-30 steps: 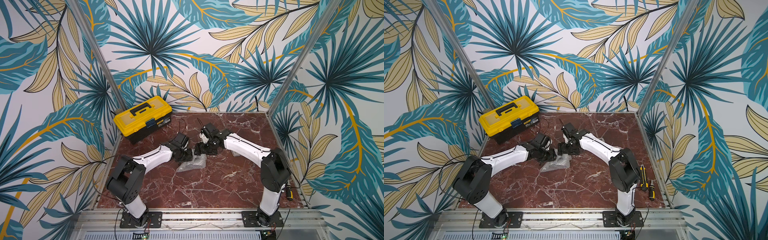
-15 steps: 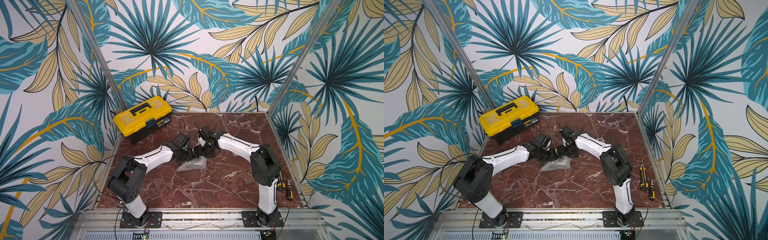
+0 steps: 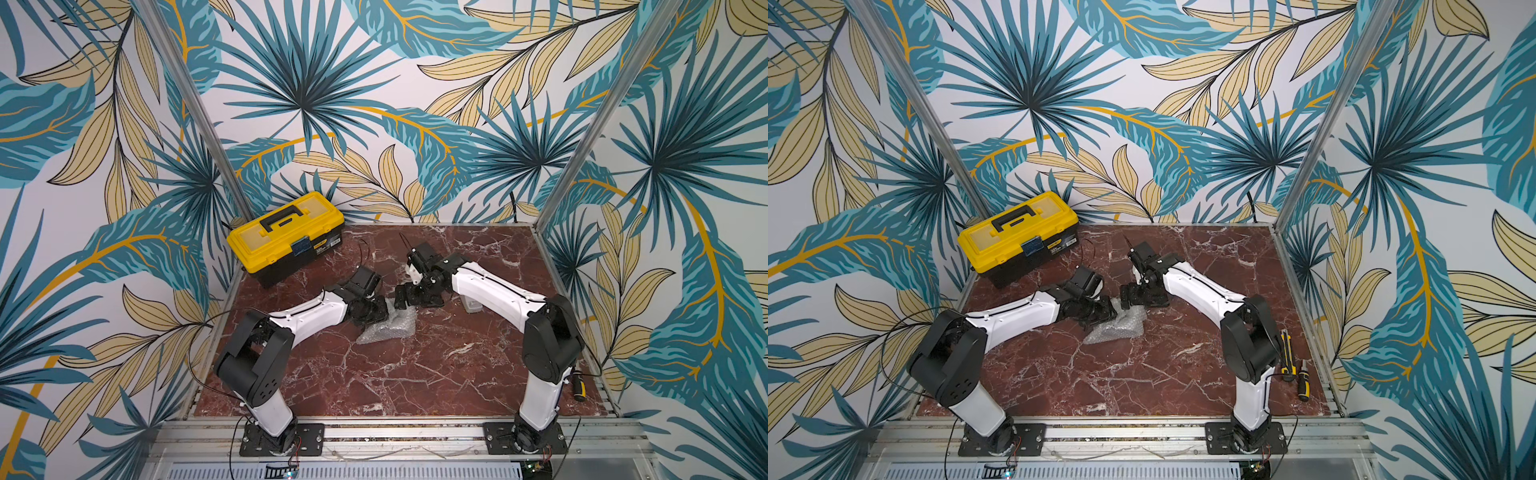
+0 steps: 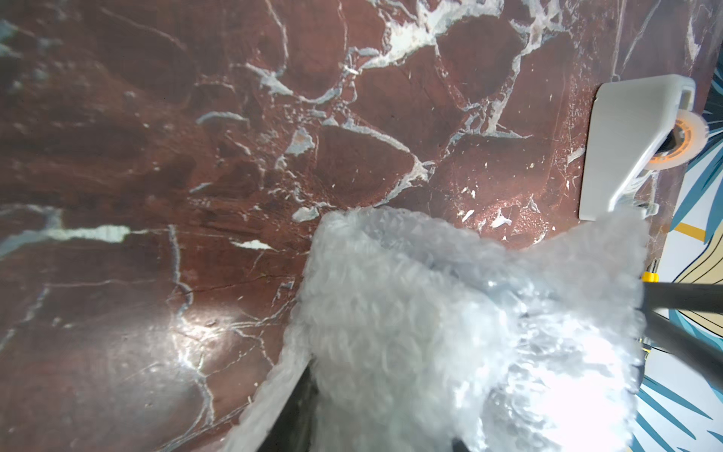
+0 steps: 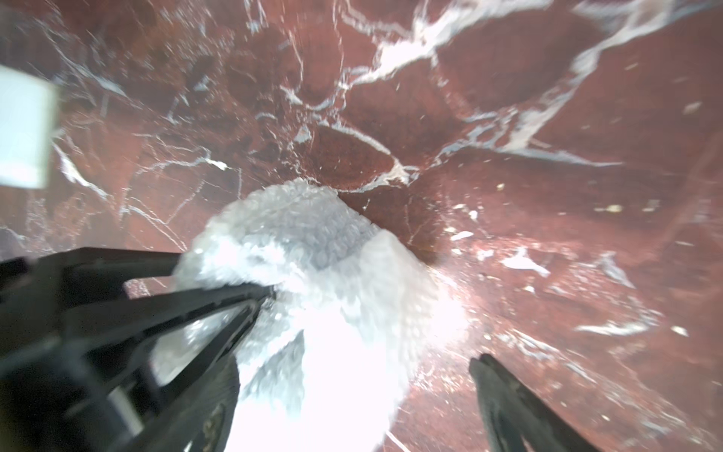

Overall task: Wrap mugs in bubble wrap
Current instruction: Wrap the mug in bubble wrap, then tear off the tape using the Tape Cutter.

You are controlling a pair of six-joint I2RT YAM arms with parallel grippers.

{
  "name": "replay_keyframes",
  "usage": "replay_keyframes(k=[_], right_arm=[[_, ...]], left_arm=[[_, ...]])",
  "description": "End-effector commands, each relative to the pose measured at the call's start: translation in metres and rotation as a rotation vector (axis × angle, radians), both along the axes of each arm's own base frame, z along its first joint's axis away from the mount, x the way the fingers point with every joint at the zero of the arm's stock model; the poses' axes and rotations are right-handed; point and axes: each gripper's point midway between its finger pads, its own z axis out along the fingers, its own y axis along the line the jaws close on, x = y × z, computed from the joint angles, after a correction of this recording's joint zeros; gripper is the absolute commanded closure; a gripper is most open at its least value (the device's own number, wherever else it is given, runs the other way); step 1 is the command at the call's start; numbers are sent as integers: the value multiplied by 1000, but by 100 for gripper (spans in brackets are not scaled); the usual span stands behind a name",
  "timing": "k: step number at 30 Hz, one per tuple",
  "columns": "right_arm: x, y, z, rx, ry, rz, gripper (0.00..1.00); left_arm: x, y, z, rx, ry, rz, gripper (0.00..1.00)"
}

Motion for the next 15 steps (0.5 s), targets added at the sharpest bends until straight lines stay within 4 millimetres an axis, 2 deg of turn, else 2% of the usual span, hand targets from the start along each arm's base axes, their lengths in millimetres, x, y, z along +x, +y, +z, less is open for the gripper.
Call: replay_keyframes(k=[1, 4, 9, 12, 15], right_arm=[[-7, -29, 7, -56, -8, -17, 6], [-2, -61, 10, -85, -22, -73, 5], [15, -126, 6, -151, -64, -188, 1], [29, -152, 1, -179, -75, -233, 0], [47, -168, -6, -177, -83, -281, 1]], left_arm=[[-15, -3, -17, 6, 64, -9, 66], [-15, -4, -18, 7, 67, -5, 66], [-16, -4, -19, 8, 72, 0, 66], [-16, -5, -18, 6, 71, 0, 66], [-15, -6, -18, 5, 67, 1, 66]])
